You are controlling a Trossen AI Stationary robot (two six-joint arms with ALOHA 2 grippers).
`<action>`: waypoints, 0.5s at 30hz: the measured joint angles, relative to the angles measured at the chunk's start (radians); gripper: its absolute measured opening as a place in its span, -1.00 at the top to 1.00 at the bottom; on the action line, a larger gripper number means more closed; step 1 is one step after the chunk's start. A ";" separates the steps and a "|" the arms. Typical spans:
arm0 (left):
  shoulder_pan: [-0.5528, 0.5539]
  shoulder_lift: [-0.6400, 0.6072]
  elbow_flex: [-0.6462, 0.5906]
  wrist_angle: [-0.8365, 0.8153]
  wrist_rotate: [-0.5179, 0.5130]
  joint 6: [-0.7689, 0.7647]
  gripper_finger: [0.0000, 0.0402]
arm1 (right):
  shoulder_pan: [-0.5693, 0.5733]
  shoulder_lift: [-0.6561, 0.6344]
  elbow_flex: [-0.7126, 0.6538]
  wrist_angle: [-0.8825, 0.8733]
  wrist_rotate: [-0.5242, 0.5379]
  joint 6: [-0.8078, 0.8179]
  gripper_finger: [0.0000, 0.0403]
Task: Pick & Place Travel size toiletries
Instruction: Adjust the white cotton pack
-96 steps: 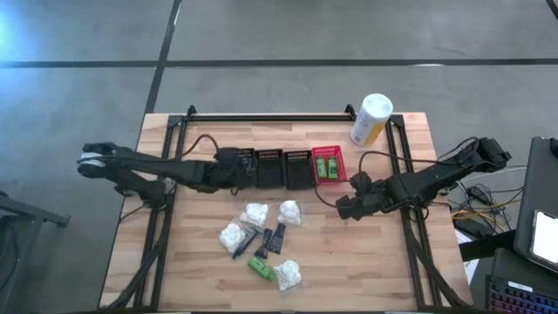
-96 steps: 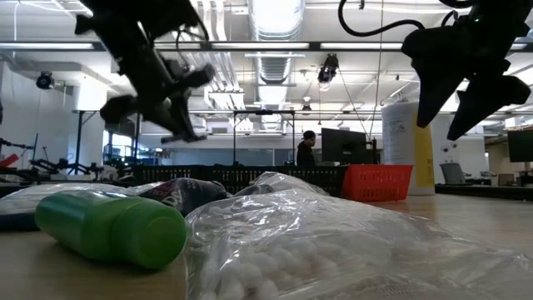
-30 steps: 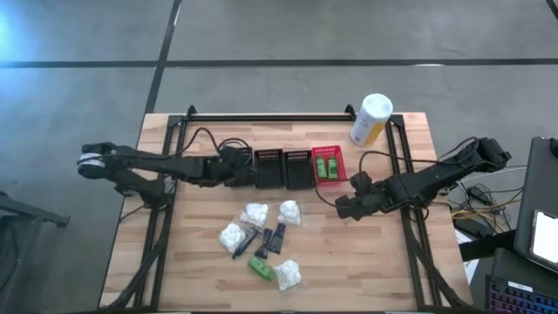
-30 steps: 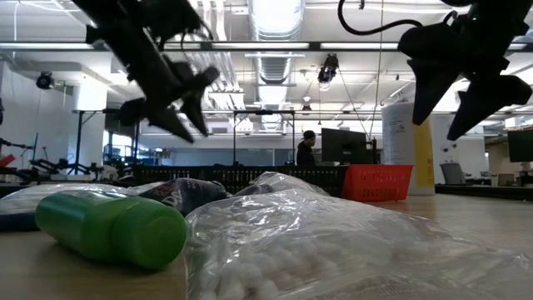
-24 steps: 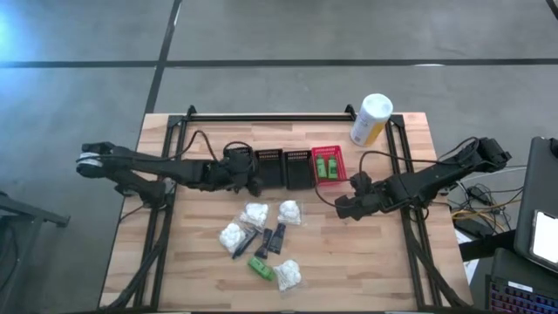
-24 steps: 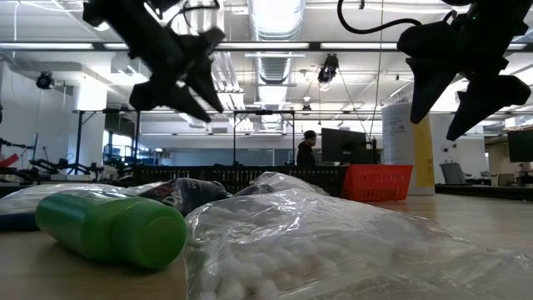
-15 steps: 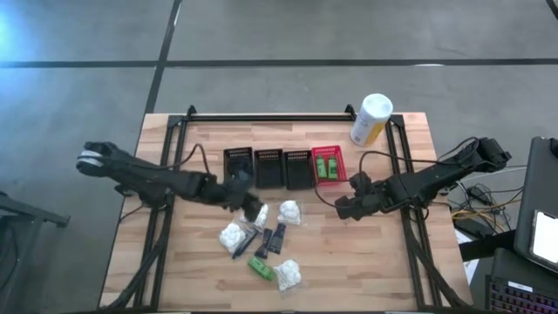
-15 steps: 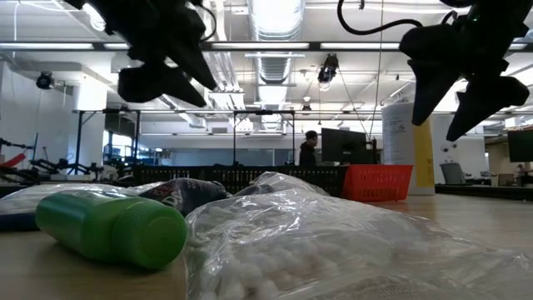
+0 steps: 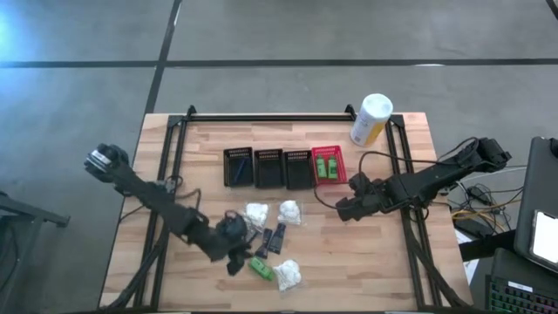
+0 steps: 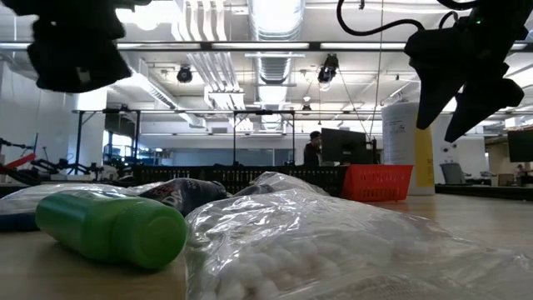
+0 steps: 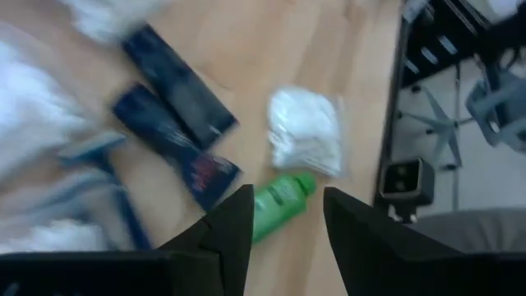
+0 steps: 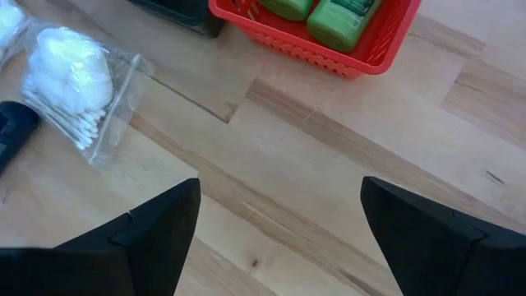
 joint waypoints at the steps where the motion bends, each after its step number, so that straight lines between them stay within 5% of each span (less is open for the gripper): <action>1: -0.014 0.029 0.012 0.001 -0.005 -0.001 0.24 | 0.000 0.000 -0.001 -0.001 0.000 -0.003 -0.63; 8: -0.049 0.235 0.111 -0.051 0.021 -0.057 0.30 | 0.000 0.000 -0.004 0.000 0.001 -0.003 -0.72; 15: -0.042 0.231 0.136 -0.132 -0.040 -0.082 0.32 | 0.000 0.000 -0.004 0.000 -0.002 -0.019 -0.79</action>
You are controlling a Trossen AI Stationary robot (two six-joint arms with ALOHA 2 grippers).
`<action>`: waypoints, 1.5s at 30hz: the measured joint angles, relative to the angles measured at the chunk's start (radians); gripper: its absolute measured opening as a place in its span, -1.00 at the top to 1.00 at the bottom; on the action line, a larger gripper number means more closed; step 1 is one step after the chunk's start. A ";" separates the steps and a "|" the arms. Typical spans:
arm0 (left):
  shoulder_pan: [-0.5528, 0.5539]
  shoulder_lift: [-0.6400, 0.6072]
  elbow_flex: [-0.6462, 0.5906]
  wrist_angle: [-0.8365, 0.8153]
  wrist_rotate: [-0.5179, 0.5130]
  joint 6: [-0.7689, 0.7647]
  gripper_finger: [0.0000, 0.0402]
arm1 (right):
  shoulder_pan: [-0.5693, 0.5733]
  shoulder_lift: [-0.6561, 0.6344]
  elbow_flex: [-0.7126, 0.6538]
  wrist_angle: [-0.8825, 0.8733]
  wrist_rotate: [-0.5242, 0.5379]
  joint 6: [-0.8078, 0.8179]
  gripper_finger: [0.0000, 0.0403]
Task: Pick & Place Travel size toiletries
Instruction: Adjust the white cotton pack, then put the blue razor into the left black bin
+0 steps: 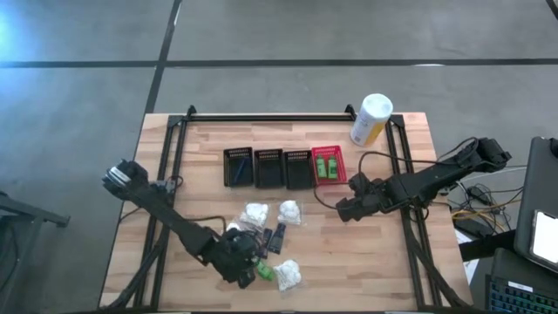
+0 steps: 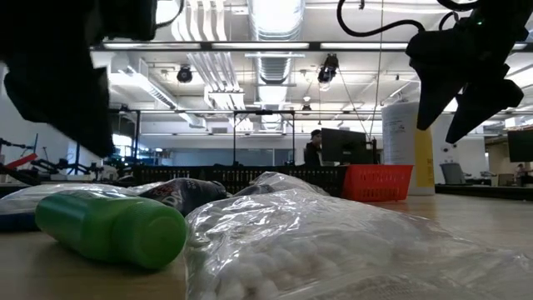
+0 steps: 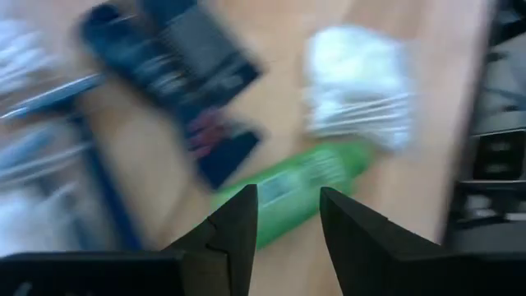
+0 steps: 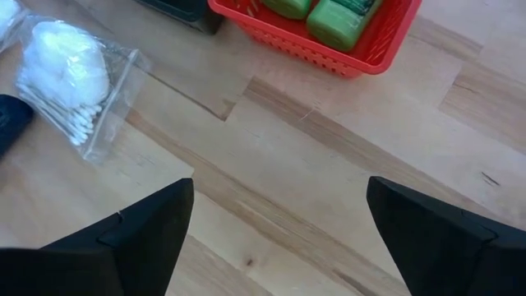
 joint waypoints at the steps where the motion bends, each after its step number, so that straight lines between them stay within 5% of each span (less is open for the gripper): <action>1: 0.000 -0.013 -0.004 -0.051 -0.005 -0.022 0.31 | 0.000 0.000 0.000 0.000 0.000 -0.007 -0.79; 9: 0.004 -0.116 -0.007 -0.431 -0.167 -0.230 0.31 | 0.000 0.000 -0.002 -0.001 0.000 -0.020 -0.70; 16: 0.048 -0.127 -0.116 -0.286 -0.107 -0.168 0.31 | 0.000 0.000 -0.002 0.000 0.000 -0.013 -0.64; 27: 0.053 -0.156 -0.281 -0.284 -0.026 -0.239 0.31 | -0.001 0.000 -0.002 -0.001 0.000 0.030 -0.73; 32: 0.053 -0.216 -0.306 -0.396 0.000 -0.300 0.31 | 0.000 0.000 -0.002 -0.001 0.000 0.043 -0.78; 39: 0.054 -0.361 -0.245 -0.606 -0.133 -0.328 0.31 | 0.000 0.000 -0.002 0.000 0.001 0.043 -0.73; 45: 0.055 -0.403 -0.236 -0.318 -0.135 -0.283 0.31 | 0.000 0.000 -0.002 0.000 0.008 0.043 -0.68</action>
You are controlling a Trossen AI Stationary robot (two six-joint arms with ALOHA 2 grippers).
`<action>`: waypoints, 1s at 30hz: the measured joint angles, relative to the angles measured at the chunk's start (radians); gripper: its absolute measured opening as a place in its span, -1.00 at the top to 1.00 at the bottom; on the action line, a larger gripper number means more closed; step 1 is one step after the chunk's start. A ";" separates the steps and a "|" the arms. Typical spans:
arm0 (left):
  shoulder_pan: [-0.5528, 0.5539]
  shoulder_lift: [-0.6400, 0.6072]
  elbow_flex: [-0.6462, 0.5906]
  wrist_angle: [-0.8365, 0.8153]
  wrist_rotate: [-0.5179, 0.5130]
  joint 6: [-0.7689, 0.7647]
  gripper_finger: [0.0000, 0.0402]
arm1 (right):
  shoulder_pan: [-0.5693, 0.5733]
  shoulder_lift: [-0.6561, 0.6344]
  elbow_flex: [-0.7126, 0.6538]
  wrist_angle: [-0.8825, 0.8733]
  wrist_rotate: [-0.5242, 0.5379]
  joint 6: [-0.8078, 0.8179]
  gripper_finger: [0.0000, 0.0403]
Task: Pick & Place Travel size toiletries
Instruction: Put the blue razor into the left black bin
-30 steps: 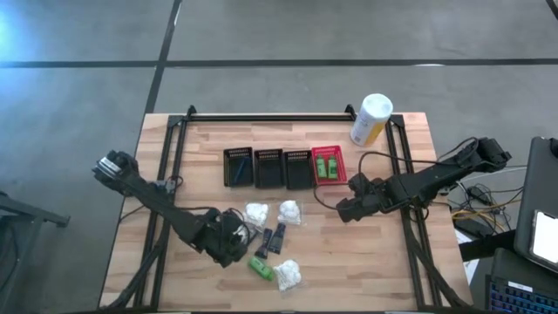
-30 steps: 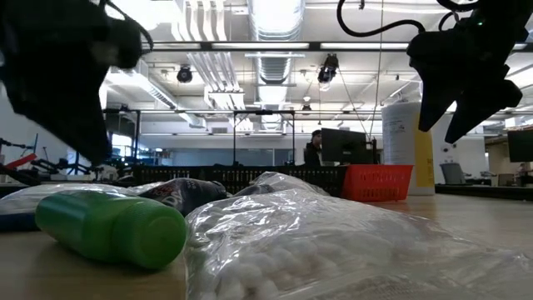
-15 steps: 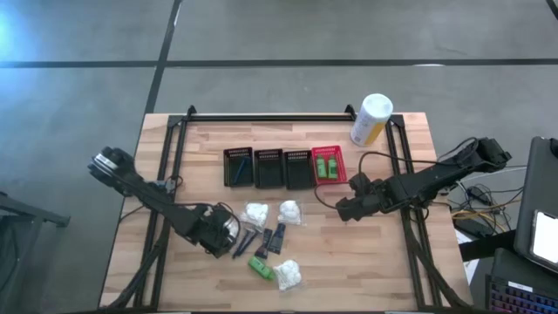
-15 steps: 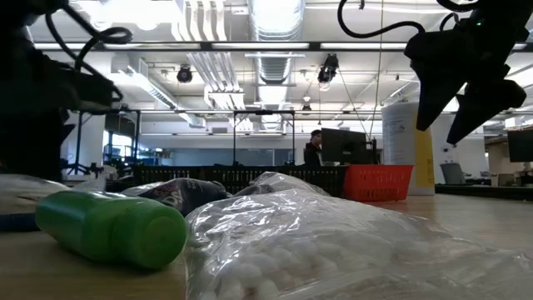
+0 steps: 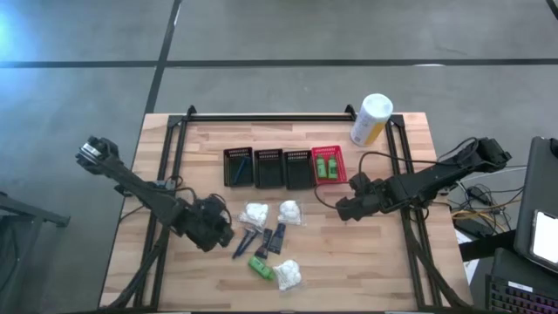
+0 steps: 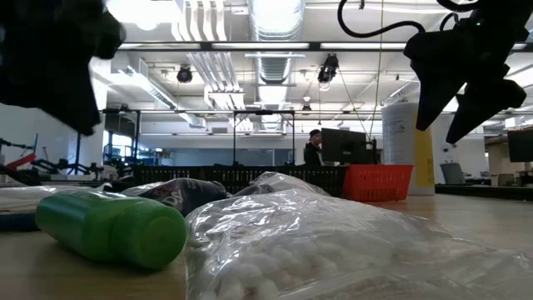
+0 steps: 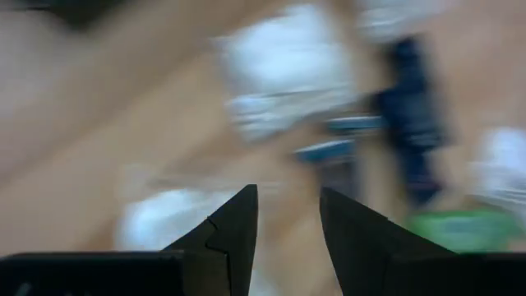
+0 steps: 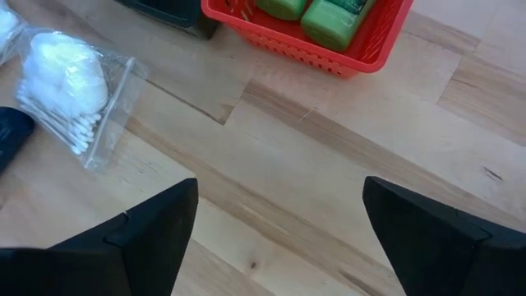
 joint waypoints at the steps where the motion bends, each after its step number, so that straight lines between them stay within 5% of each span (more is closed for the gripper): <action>1: 0.000 0.016 0.000 0.078 -0.001 0.042 0.31 | 0.000 0.000 0.000 0.000 0.005 0.000 -0.68; 5: 0.000 0.126 0.010 0.267 0.010 0.154 0.31 | 0.000 0.000 0.000 0.000 0.023 0.003 -0.70; 14: -0.007 0.379 0.177 0.145 0.072 0.153 0.11 | 0.000 0.000 0.000 -0.001 0.022 0.003 -0.79; 27: -0.010 0.451 0.233 0.019 0.044 0.074 0.15 | 0.000 0.000 0.000 -0.002 0.021 -0.028 -0.66; 30: -0.017 0.439 0.233 0.071 0.040 0.162 0.16 | 0.000 0.000 0.000 -0.002 0.021 -0.031 -0.66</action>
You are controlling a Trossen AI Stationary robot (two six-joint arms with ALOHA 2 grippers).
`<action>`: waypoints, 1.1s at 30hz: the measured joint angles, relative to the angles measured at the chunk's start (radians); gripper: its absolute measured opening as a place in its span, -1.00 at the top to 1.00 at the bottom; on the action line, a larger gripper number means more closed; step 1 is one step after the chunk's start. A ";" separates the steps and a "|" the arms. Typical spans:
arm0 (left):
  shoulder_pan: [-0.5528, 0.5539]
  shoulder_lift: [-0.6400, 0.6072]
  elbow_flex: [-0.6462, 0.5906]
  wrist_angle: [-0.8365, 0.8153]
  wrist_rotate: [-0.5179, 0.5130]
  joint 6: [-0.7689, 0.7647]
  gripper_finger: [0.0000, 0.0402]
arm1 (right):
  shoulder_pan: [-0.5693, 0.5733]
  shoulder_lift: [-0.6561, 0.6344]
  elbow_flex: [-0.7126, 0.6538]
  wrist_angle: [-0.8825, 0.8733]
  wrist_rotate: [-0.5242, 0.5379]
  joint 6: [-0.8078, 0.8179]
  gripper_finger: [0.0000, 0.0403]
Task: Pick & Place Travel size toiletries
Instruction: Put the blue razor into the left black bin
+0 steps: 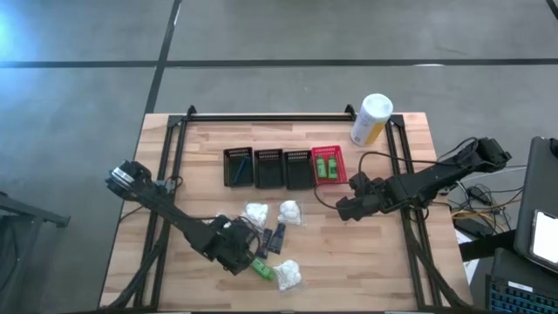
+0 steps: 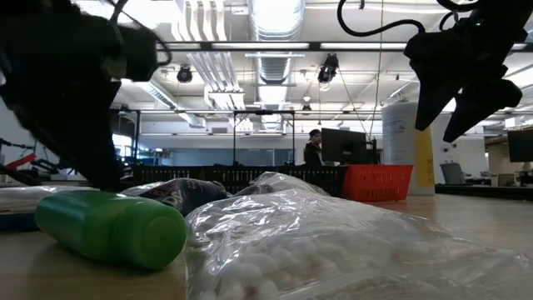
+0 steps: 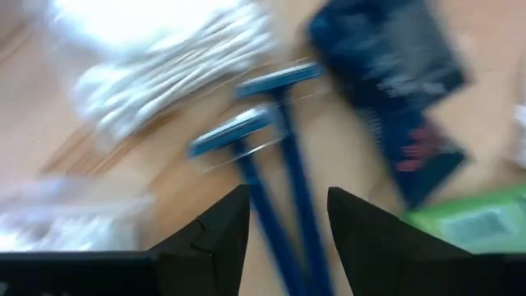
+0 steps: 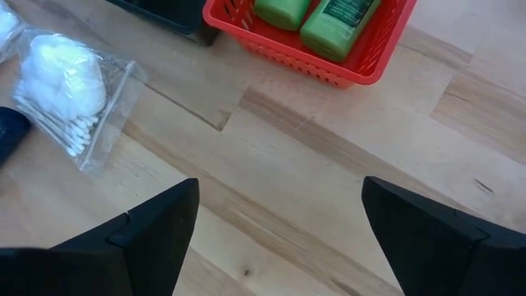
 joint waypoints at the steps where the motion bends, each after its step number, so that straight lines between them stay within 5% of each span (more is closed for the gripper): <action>1: -0.004 0.000 0.000 0.025 -0.001 0.060 0.16 | 0.000 0.000 0.000 0.000 0.000 0.000 -0.67; 5: -0.018 0.009 0.000 0.016 0.000 0.166 0.15 | 0.000 0.000 0.000 -0.001 0.000 0.000 -0.72; 13: -0.021 0.010 -0.003 -0.059 -0.060 0.109 0.15 | -0.001 0.000 -0.003 -0.003 -0.001 -0.004 -0.79; 33: 0.016 0.017 -0.081 0.027 0.028 -0.078 0.17 | 0.000 0.000 -0.017 -0.006 -0.001 -0.004 -0.73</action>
